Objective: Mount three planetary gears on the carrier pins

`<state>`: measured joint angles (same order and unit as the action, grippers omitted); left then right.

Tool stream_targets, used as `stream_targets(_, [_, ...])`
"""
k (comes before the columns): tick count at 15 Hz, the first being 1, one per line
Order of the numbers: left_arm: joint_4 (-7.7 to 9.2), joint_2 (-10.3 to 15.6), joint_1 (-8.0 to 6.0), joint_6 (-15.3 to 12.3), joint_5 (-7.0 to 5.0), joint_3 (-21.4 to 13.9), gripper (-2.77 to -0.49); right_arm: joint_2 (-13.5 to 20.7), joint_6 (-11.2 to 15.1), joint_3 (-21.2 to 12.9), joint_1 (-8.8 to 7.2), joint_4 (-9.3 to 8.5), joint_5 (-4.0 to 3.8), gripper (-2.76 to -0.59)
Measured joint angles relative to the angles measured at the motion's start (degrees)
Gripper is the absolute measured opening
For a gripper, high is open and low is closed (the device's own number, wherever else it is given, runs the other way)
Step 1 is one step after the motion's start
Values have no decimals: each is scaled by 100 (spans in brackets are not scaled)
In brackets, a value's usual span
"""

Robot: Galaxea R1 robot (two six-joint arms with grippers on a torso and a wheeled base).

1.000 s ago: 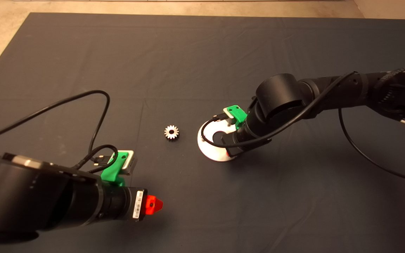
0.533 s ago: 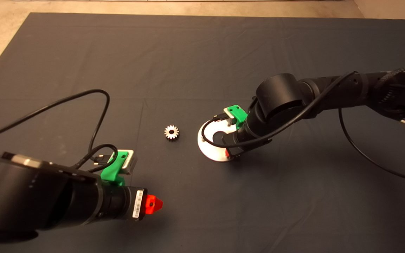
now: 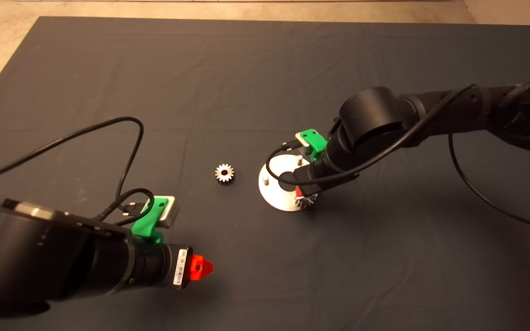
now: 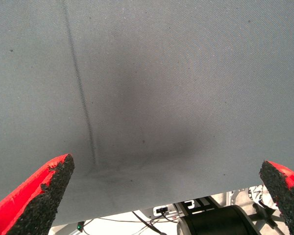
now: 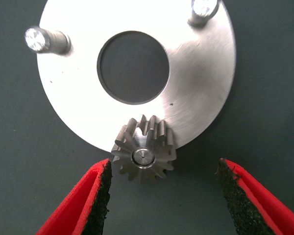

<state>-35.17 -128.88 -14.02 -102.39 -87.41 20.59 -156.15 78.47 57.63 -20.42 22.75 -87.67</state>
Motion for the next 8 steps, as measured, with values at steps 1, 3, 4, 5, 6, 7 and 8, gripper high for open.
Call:
stream_targets(1, [0, -1, -1, 0, -2, 0, -50, 14, 1, -38, -117, -16, 2, -176])
stream_targets(3, [0, -1, -1, 0, 0, 0, -50, 61, 2, -86, -309, -93, 9, -173])
stream_targets(4, [0, -1, 0, 2, 0, 0, -50, 113, 5, -100, -356, -121, 16, -173])
stream_targets(5, [0, 0, 0, 3, 0, 0, -50, 226, 5, -113, -385, -154, 19, -173])
stream_targets(6, [2, 0, 0, 3, 0, 0, -50, 389, 5, -124, -397, -183, 20, -173])
stream_targets(7, [4, -1, 0, 3, 0, 0, -50, 563, 2, -132, -420, -197, 17, -173])
stream_targets(8, [6, -1, -1, 1, 0, 0, -50, 747, 2, -152, -456, -206, 7, -173])
